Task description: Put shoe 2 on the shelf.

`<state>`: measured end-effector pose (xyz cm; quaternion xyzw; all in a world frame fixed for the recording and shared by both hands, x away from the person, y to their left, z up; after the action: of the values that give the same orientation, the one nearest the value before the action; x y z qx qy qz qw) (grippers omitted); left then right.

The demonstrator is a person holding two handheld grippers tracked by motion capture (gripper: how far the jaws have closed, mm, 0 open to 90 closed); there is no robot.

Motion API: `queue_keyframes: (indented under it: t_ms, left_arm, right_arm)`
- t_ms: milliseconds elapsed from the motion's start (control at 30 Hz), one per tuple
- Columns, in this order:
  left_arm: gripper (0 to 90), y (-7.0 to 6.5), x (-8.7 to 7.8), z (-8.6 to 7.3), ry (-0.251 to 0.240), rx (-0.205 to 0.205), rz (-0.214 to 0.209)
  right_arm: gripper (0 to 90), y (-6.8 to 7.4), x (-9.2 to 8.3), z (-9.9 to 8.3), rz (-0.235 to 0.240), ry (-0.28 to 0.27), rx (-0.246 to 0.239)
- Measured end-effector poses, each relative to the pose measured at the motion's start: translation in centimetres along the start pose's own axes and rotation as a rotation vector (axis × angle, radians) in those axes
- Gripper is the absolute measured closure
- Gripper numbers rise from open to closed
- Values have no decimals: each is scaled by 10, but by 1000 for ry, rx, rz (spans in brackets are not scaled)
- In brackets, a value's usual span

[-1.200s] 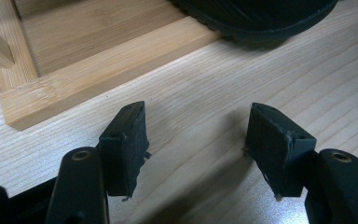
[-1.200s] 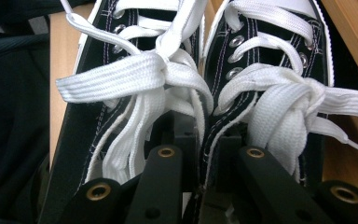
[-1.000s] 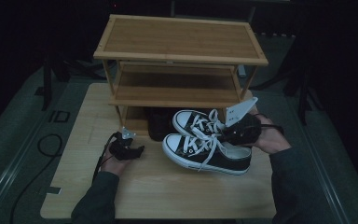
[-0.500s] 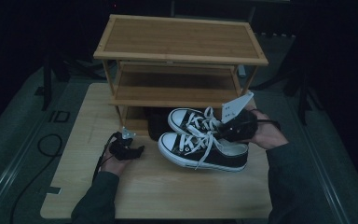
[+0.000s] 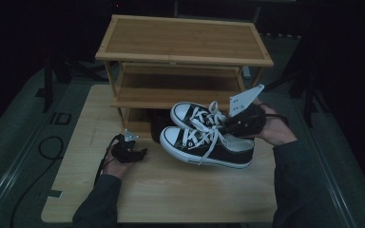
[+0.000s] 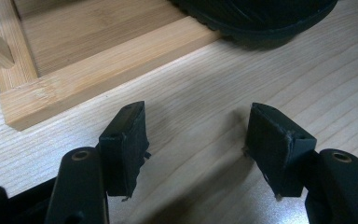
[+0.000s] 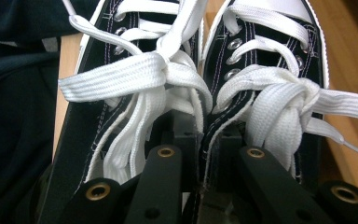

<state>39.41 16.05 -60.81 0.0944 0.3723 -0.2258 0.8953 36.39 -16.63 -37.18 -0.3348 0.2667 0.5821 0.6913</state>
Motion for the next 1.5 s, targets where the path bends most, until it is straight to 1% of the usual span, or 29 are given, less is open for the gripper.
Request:
queue_keyframes:
  t_ms: [167,233,300,500,633,733,967,1067,1200,1333,1500]
  left_arm:
    - [385,0,0,0,0,0,0]
    - [385,0,0,0,0,1,-1]
    - [385,0,0,0,-2,-1,0]
    - [385,0,0,0,0,3,-1]
    - [384,0,0,0,1,3,-1]
    - [385,0,0,0,0,3,-1]
    - [385,0,0,0,-1,4,-2]
    - [384,0,0,0,0,4,-2]
    - [383,0,0,0,0,5,-3]
    - [382,0,0,0,-1,5,-4]
    - [381,0,0,0,-1,4,-3]
  right_arm:
    - [840,-6,-4,7,-18,-16,5]
    - [841,-9,-6,10,-28,-8,10]
    - [841,-12,-8,13,-49,-1,16]
    - [841,-23,-12,16,-95,-10,57]
    - [841,-33,-9,17,-129,-3,115]
    - [841,-39,-5,17,-158,13,145]
    - [837,-53,1,19,-223,12,232]
    - [837,-58,5,21,-257,14,260]
    - [837,-63,9,22,-286,9,290]
    - [837,-67,11,23,-314,4,324]
    - [837,-72,13,24,-366,2,364]
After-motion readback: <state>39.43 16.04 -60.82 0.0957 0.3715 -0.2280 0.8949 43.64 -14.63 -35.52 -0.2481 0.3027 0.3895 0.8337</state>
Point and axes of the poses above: each handheld gripper's, and its own axes: x roughly forward along the jaws, z roughly out of its top, y roughly to its left, the point moved 5 cm from there along x, roughly forward along the jaws, and after that the axes turned 1 degree about -x, right-handed, at the moved point
